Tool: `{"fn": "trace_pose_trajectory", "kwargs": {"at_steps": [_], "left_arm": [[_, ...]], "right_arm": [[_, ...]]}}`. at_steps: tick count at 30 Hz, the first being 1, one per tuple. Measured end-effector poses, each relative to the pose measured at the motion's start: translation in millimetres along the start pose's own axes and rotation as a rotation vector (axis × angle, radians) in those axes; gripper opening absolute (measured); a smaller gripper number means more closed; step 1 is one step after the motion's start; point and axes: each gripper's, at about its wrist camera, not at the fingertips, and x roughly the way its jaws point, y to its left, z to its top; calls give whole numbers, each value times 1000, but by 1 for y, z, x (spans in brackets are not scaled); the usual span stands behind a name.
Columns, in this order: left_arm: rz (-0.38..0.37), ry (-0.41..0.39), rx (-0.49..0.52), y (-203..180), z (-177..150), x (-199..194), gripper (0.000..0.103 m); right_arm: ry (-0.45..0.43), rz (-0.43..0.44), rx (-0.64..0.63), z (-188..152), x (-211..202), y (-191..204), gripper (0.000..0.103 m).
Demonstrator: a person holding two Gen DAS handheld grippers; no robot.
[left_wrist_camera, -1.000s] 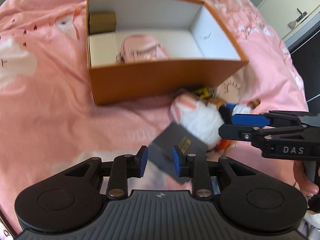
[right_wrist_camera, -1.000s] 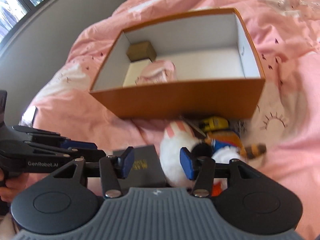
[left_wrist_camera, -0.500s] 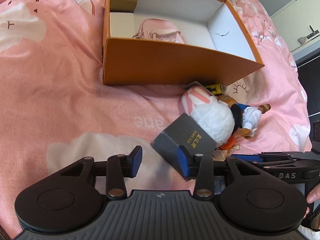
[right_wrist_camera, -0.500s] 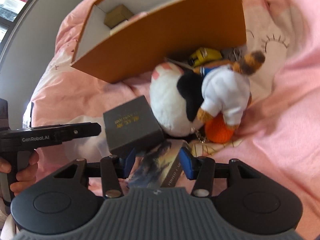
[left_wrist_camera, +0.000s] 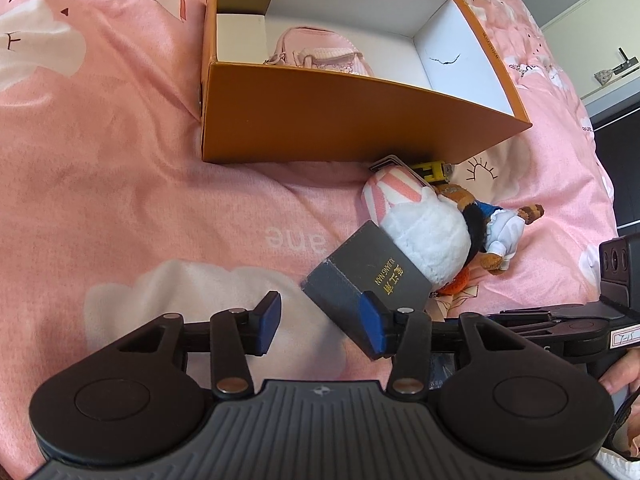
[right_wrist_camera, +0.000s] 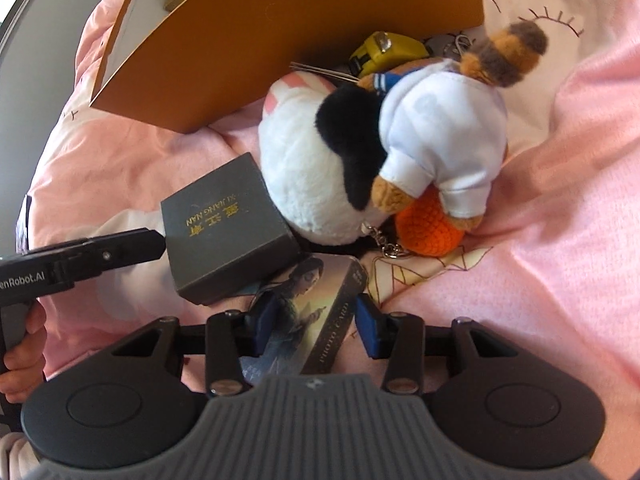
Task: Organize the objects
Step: 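Grasp the dark gift box with the left tool while the right tool reaches the photo card, then grasp the photo card upright with the right tool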
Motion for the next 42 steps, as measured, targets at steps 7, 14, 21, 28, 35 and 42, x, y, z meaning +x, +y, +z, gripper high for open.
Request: {"fn": "trace_pose_trajectory", "kwargs": {"at_steps": [7,14,21,28,35,42], "left_arm": [[-3,1,-1,1,0,0,54],[-11,3,-4,3,1,0,54],[-8,4,-13,4,2,-1,54],[-22,10,-36,9,1,1,54],[-47,11,-49,10,3,3,62],[-87,51,-156,22,6,16,67]], "right_arm": [[11,-20,-35,-3,-2,9,41],[64,25,47,7,17,-10,46],[40,12,-4,5,14,0,38],[6,-6,-92,4,-1,21,29],[75,40,121,3,8,-21,37],[152,103,147,10,40,-27,59]]}}
